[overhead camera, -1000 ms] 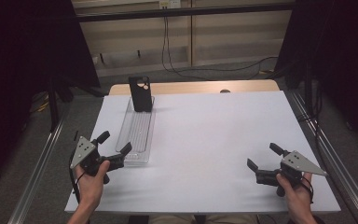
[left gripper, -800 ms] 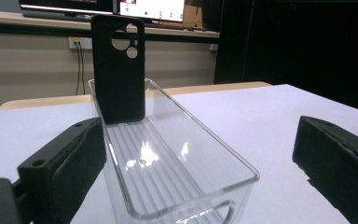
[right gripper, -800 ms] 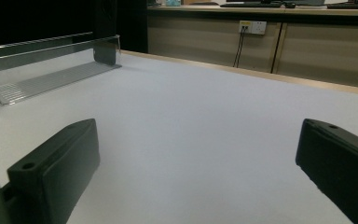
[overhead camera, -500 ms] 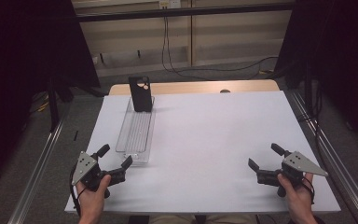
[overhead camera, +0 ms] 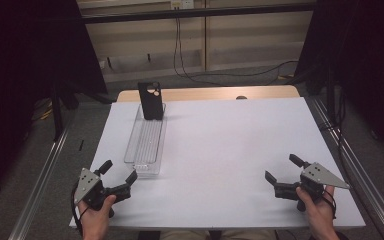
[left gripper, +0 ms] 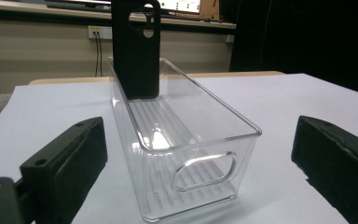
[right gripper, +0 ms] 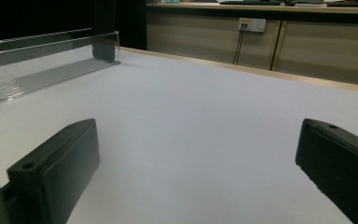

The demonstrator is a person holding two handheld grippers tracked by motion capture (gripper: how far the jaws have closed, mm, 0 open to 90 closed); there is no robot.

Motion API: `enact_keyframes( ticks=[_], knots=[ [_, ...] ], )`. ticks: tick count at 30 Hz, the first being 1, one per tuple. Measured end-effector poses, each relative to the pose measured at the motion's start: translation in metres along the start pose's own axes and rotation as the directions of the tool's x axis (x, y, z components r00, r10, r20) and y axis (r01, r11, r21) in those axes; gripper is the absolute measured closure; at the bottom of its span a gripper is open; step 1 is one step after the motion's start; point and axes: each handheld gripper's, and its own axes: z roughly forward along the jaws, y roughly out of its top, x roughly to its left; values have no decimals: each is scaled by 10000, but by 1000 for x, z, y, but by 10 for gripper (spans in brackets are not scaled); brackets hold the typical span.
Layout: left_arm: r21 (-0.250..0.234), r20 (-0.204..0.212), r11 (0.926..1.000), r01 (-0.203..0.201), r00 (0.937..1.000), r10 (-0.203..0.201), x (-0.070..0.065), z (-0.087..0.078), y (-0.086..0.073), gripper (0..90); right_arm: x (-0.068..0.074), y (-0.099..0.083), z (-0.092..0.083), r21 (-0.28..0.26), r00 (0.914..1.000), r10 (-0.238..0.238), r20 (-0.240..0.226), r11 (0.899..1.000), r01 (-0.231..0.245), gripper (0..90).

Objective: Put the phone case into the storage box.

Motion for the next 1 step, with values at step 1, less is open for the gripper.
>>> enact_keyframes(
  ticks=[1],
  knots=[
    [43, -2, 10000, 64, 10000, -64, 0, 0, 0, 35, 0, 0, 0, 12, 10000, -10, -16, 10000, 10, 0]
  ],
)
